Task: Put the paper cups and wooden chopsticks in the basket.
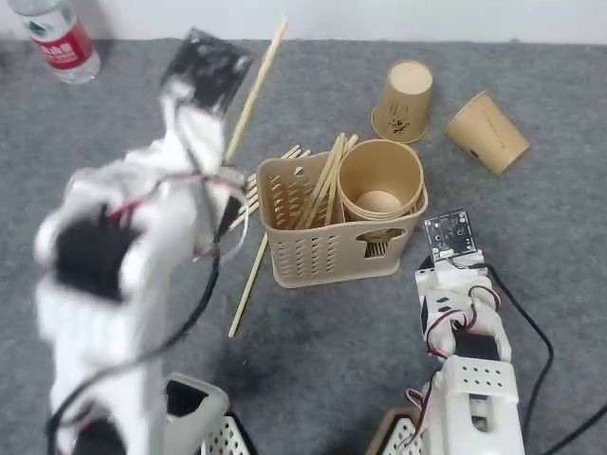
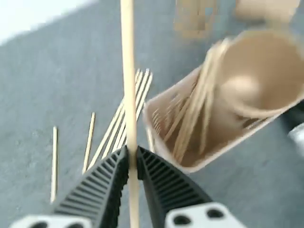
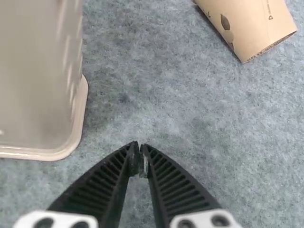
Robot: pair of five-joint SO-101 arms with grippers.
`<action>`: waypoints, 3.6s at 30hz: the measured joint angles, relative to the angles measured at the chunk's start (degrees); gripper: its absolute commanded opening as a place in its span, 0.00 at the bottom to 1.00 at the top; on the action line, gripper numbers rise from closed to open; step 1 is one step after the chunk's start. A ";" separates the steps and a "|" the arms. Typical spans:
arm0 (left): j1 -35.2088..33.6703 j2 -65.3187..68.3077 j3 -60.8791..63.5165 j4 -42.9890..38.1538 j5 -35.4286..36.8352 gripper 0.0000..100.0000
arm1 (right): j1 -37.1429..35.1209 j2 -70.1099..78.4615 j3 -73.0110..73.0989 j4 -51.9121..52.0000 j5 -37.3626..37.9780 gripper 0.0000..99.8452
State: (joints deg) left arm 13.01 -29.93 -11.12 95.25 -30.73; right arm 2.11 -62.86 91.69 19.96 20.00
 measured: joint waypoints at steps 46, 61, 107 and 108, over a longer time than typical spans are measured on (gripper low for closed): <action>7.82 -50.55 93.19 -92.04 33.67 0.12 | 0.00 0.00 0.00 0.00 0.00 0.01; -12.04 -50.99 81.93 -62.68 37.54 0.12 | 0.00 0.00 0.00 0.00 0.00 0.02; -28.66 -55.21 92.22 -52.75 37.54 0.12 | 8.53 0.00 -2.73 4.13 -3.25 0.02; -28.66 -56.70 94.68 -52.75 37.45 0.12 | 10.29 0.00 -5.45 7.12 -4.13 0.02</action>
State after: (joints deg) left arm -15.65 -86.64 83.56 42.51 6.73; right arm 12.40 -62.86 86.24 27.08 15.87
